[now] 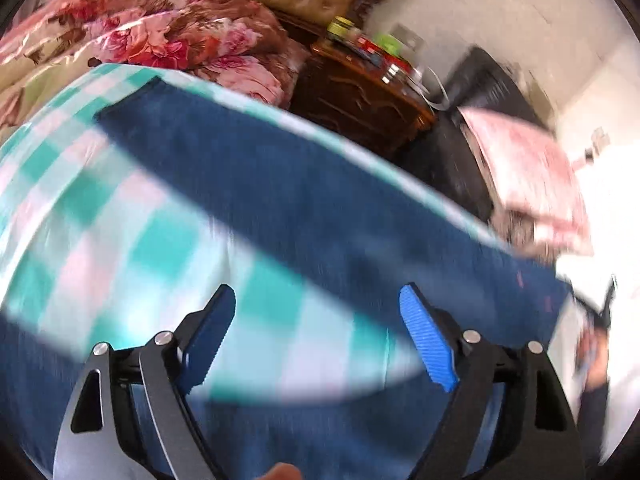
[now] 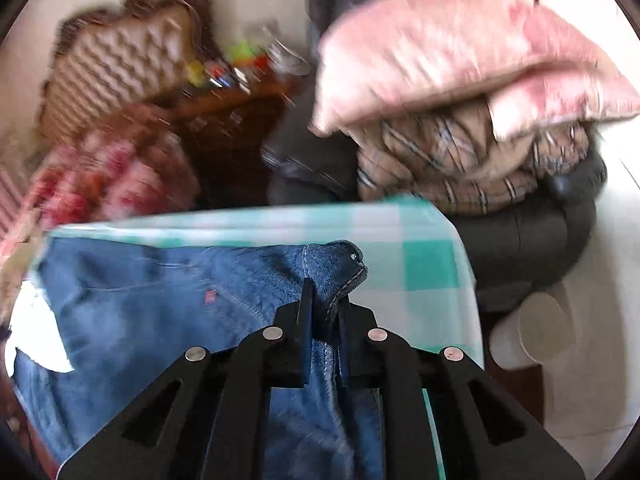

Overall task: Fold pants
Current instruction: 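Grasp the jeans near the waistband and back pocket with the right gripper, then grasp the jeans leg hem with the left gripper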

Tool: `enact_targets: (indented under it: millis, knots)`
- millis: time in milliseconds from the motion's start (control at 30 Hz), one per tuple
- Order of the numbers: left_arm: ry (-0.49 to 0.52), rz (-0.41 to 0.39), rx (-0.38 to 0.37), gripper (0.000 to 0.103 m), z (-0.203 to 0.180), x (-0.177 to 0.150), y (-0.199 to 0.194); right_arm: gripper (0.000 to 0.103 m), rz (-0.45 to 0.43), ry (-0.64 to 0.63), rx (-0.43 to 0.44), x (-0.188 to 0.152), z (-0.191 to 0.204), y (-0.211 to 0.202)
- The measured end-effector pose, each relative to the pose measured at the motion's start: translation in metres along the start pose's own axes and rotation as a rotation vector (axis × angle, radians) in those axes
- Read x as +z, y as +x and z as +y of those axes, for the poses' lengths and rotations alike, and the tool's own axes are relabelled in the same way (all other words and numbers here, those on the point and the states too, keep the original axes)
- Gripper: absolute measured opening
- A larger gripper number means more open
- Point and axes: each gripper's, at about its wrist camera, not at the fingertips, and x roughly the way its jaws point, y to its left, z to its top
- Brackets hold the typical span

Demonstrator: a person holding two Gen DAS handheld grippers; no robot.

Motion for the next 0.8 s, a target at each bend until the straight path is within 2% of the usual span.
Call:
enact_targets:
  millis: [33,100,167,267,333,400,567,800]
  knots:
    - [-0.043,0.012,-0.016,0.077,0.008,0.032,0.016,0.012,-0.017,-0.007,0.015,-0.001,0.006,-0.013]
    - [-0.085,0.028,-0.004,0.071,0.016,0.073,0.040,0.012,-0.047,-0.026,0.049,-0.007,0.020,-0.039]
    - [-0.171,0.060,-0.013,0.062,0.031,0.114,0.071,0.012,-0.069,-0.054,0.078,-0.018,0.035,-0.066]
    - [-0.306,0.124,-0.038,0.061,0.049,0.155,0.115,0.012,-0.077,-0.066,0.112,-0.033,0.047,-0.092]
    - [-0.387,0.169,-0.038,0.061,0.059,0.170,0.143,0.012,-0.080,-0.072,0.119,-0.039,0.050,-0.100]
    - [-0.423,0.193,-0.006,0.060,0.062,0.178,0.161,0.012,-0.082,-0.064,0.133,-0.044,0.049,-0.108]
    - [-0.473,0.238,0.096,0.045,0.066,0.195,0.194,0.012,-0.092,-0.089,0.182,-0.060,0.047,-0.128]
    - [-0.523,0.261,0.145,0.047,0.071,0.203,0.213,0.012,-0.140,-0.152,0.308,-0.087,0.045,-0.158]
